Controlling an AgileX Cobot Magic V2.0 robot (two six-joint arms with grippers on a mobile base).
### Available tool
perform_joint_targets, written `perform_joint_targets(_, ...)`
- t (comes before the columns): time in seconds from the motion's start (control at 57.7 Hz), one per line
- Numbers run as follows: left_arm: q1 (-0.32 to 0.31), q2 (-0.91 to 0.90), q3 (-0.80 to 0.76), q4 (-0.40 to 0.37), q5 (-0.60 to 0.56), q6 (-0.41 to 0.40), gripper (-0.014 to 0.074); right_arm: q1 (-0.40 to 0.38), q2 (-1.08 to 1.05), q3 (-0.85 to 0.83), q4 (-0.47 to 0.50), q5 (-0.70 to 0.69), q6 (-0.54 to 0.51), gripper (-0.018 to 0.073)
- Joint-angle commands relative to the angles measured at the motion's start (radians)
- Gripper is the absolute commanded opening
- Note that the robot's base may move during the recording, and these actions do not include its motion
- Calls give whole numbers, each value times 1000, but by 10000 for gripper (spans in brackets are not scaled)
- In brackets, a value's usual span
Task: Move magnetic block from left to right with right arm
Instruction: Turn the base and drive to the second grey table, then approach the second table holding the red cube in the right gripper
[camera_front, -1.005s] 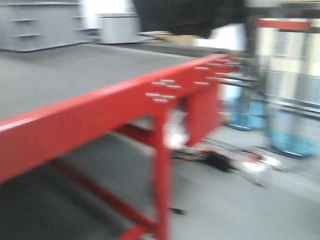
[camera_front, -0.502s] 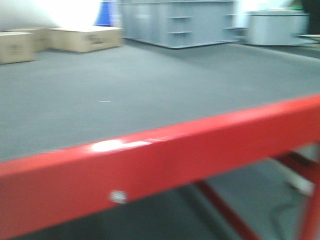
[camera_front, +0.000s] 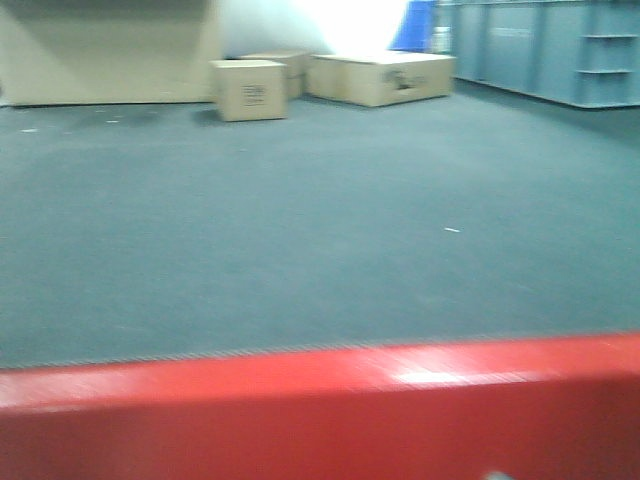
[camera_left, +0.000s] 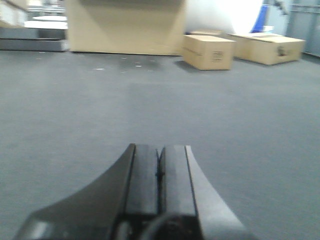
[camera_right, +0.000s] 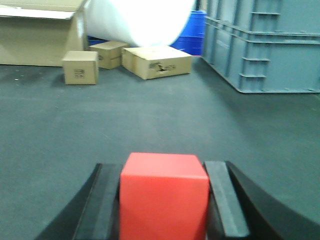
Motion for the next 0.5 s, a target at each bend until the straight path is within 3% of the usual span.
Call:
perform_joint_targets(0.0, -1, -7, 8, -5, -83, -6, -126, -1, 22, -22, -11, -91, -9, 223)
perform_joint_targets(0.485, -1, -7, 8, -5, -83, -6, -126, -1, 22, -22, -11, -91, -9, 223)
